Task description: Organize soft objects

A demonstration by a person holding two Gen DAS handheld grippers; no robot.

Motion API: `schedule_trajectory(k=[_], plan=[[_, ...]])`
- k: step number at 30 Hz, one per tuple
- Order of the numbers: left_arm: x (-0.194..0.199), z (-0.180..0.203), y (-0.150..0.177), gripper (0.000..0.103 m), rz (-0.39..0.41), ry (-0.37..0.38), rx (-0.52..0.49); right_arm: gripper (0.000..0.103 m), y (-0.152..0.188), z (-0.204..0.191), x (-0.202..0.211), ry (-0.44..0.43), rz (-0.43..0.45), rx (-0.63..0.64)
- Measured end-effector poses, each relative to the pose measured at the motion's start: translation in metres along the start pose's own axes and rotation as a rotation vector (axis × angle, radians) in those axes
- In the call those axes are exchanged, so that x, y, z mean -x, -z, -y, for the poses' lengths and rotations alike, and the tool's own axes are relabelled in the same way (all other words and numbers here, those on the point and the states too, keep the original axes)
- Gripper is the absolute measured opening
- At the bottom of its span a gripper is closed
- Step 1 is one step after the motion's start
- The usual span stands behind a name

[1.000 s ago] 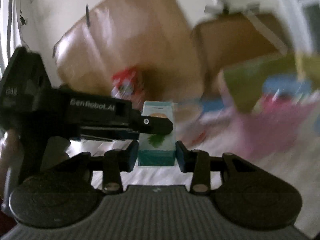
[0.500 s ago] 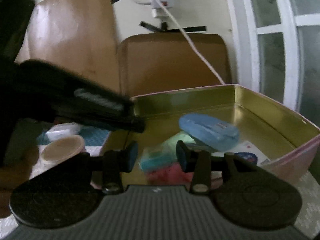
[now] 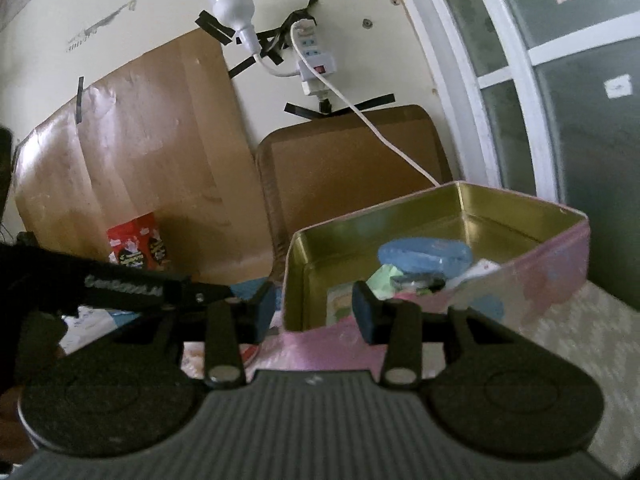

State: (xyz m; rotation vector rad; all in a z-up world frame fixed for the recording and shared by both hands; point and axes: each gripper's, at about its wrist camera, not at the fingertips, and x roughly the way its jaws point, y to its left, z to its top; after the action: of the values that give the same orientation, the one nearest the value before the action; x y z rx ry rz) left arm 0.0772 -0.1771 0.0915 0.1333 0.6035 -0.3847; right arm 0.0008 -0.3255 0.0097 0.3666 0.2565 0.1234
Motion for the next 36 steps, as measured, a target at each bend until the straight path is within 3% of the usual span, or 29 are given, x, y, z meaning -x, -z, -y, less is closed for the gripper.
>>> schedule_trajectory(k=[6, 10, 13, 21, 36], plan=[[0.032, -0.016, 0.021, 0.07, 0.028, -0.046, 0.022, 0.046, 0.006, -0.021, 0.013, 0.022, -0.029, -0.021], [0.047, -0.031, 0.038, 0.071, 0.033, -0.074, 0.048, 0.046, 0.008, -0.035, 0.019, 0.014, -0.053, -0.035], [0.054, -0.043, 0.049, 0.073, 0.035, -0.097, 0.06, 0.053, 0.009, -0.046, 0.021, 0.004, -0.066, -0.03], [0.066, -0.079, 0.073, 0.092, 0.044, -0.16, 0.103, 0.059, 0.015, -0.078, 0.025, -0.008, -0.081, -0.02], [0.07, -0.134, 0.101, 0.095, 0.033, -0.218, 0.142, 0.058, 0.028, -0.13, 0.007, -0.054, -0.138, 0.037]])
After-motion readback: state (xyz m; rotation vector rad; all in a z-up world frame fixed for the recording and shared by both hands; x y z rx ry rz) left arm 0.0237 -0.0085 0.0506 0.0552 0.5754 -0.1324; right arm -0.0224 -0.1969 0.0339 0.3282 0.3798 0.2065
